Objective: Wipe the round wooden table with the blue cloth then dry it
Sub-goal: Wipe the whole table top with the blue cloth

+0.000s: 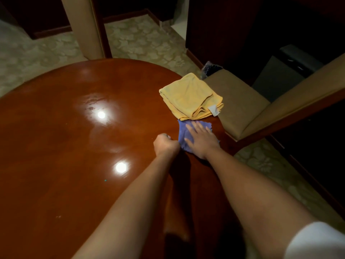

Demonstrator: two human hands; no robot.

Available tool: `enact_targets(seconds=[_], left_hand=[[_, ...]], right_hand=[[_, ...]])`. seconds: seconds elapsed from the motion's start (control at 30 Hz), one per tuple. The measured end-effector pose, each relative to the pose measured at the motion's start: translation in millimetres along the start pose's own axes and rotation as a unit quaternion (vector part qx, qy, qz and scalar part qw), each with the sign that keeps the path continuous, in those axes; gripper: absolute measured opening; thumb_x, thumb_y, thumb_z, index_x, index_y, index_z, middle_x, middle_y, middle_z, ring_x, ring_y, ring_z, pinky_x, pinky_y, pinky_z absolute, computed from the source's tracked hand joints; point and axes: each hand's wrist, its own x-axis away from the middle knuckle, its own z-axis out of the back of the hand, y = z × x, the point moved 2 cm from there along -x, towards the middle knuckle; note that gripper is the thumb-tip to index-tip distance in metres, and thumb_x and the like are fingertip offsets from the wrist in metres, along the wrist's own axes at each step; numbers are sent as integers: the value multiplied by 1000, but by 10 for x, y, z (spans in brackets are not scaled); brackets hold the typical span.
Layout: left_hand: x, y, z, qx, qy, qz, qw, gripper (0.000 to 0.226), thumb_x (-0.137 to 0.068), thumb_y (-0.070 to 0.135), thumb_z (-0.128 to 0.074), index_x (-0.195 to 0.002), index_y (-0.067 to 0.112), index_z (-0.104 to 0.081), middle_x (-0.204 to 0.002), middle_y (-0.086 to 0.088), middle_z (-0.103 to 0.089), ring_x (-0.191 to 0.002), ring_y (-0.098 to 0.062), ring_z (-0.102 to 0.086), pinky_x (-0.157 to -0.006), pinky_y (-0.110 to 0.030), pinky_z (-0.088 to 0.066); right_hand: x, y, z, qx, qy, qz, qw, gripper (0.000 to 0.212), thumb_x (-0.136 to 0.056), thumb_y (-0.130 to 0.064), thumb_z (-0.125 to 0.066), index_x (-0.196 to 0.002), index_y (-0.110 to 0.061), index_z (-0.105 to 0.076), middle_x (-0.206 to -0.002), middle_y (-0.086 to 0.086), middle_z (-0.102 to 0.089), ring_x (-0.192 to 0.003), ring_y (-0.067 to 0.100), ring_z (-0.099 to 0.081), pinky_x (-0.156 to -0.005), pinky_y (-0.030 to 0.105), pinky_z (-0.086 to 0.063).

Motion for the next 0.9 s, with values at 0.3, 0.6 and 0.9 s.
enact_targets(seconds=[0.3, 0.6, 0.9], left_hand=[[78, 131, -325, 37, -39, 17, 998, 29, -78, 0, -53, -59, 16, -38, -67, -3, -47, -64, -20, -46, -62, -29, -43], [372, -137, -251, 16, -111, 19, 993, 25, -72, 4, -65, -60, 15, -47, -85, -13, -70, -82, -28, -69, -75, -38, -59], [581, -647, 216, -5, -99, -11, 995, 33, -73, 2, -58, -53, 13, -34, -61, -4, -48, -63, -24, -49, -57, -26, -41]], right_hand=[[151, 453, 4, -76, 9, 11, 997, 59, -101, -47, -33, -154, -28, -13, -162, -4, 2, -148, 14, 6, -118, 35, 0], [684, 308, -260, -79, 38, -3, 996, 59, -100, -47, -35, -153, -29, -14, -161, -5, 2, -147, 13, 9, -117, 35, 6], [1248, -649, -634, -76, 134, -180, 972, 68, -93, -54, -21, -152, -19, -22, -159, 11, -14, -147, 28, -10, -116, 47, -9]])
